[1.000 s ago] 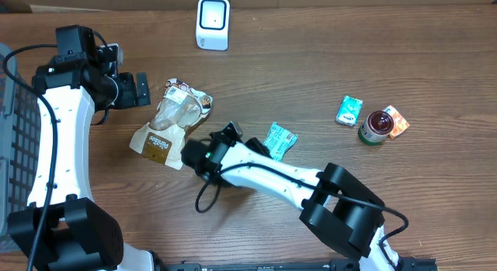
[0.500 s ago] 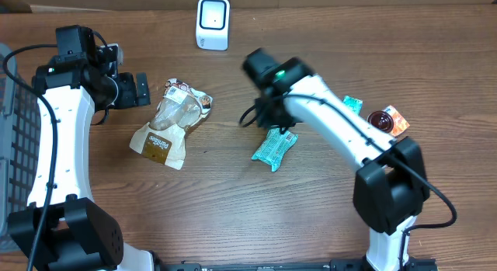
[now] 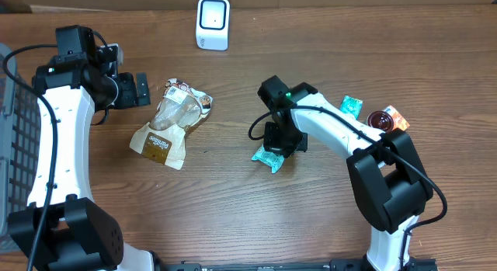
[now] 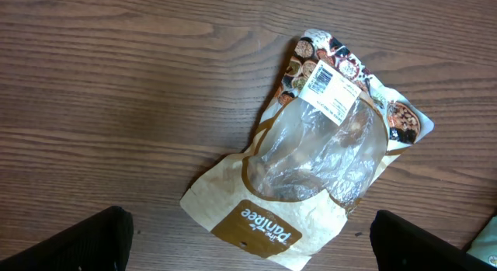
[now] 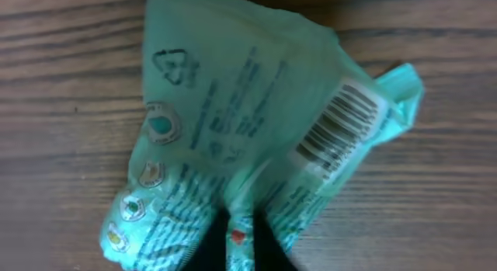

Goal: Scan the item barcode

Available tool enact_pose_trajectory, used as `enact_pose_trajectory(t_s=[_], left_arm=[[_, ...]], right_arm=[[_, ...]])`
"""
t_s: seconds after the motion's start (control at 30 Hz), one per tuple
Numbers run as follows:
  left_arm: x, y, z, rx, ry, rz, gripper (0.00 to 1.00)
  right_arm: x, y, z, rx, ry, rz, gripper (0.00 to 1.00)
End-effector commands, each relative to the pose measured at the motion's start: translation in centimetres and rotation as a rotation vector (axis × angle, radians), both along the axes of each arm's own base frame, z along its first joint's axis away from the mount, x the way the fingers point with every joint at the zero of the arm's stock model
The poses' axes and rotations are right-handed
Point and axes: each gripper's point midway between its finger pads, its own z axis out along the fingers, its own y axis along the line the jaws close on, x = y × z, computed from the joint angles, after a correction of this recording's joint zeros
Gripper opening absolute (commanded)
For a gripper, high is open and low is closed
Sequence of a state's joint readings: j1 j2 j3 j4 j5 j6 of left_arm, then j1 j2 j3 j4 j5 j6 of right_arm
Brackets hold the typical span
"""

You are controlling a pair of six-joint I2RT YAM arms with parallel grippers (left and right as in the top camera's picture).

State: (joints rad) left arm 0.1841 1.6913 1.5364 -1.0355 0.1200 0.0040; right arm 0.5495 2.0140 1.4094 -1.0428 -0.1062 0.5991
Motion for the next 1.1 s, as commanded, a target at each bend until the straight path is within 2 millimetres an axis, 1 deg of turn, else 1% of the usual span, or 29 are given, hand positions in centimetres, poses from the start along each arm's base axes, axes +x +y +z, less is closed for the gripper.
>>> enact_pose_trajectory(t_s=[0.0, 0.13, 0.23, 0.27, 0.33, 0.4, 0.47, 0.5, 0.57, 0.6, 0.67, 0.77, 0.83, 0.9, 0.97, 1.07], left_arm=[[0.2, 0.2, 0.9, 0.009, -0.027, -0.014, 0.99], [0.2, 0.2, 0.9, 0.009, -0.027, -0.014, 1.0], [0.2, 0.2, 0.9, 0.009, -0.027, -0.014, 1.0], [0.2, 0.2, 0.9, 0.009, -0.027, -0.014, 1.0], [0.2, 0.2, 0.9, 0.009, -0.027, -0.014, 1.0], [0.2, 0.2, 0.9, 0.009, -0.027, -0.014, 1.0], [0.2, 0.2, 0.9, 0.009, -0.027, -0.014, 1.0], [0.2, 0.2, 0.9, 0.009, -0.027, -0.014, 1.0], [0.2, 0.2, 0.9, 0.009, -0.027, -0.014, 1.0], [0.2, 0.2, 0.9, 0.009, -0.027, -0.014, 1.0], [0.2, 0.2, 0.9, 0.009, -0.027, -0.014, 1.0], [0.2, 0.2, 0.9, 0.009, -0.027, -0.014, 1.0], [0.2, 0.2, 0.9, 0.009, -0.027, -0.014, 1.0], [0.2, 0.2, 0.9, 0.009, -0.027, -0.014, 1.0], [0.2, 0.2, 0.9, 0.009, -0.027, -0.014, 1.0], [0.2, 0.2, 0.9, 0.009, -0.027, -0.014, 1.0]], right_arm=[[-0.1, -0.1, -0.4, 0.006, -0.009, 0.011, 0.16], [0.9, 0.9, -0.3, 0.058, -0.061, 0.128, 0.2], [1.8, 1.9, 0.0, 0.103, -0.116, 0.271, 0.23], [2.1, 2.1, 0.0, 0.113, -0.136, 0.316, 0.25], [2.5, 2.7, 0.1, 0.141, -0.171, 0.436, 0.35], [2.8, 3.1, 0.6, 0.149, -0.206, 0.552, 0.38], [3.2, 3.5, 1.6, 0.158, -0.21, 0.551, 0.38], [3.3, 4.3, 3.1, 0.197, -0.206, 0.552, 0.38], [3.2, 5.8, 4.9, 0.273, -0.197, 0.535, 0.38], [3.2, 6.7, 5.7, 0.315, -0.194, 0.509, 0.37], [2.8, 8.1, 6.3, 0.372, -0.178, 0.448, 0.38], [1.8, 9.8, 5.7, 0.377, -0.151, 0.369, 0.39], [0.8, 11.0, 4.8, 0.378, -0.131, 0.347, 0.44], [-0.3, 11.7, 3.6, 0.359, -0.102, 0.321, 0.5], [-1.5, 11.6, 2.3, 0.314, -0.053, 0.291, 0.52], [-2.8, 10.1, 0.8, 0.224, 0.022, 0.243, 0.53]])
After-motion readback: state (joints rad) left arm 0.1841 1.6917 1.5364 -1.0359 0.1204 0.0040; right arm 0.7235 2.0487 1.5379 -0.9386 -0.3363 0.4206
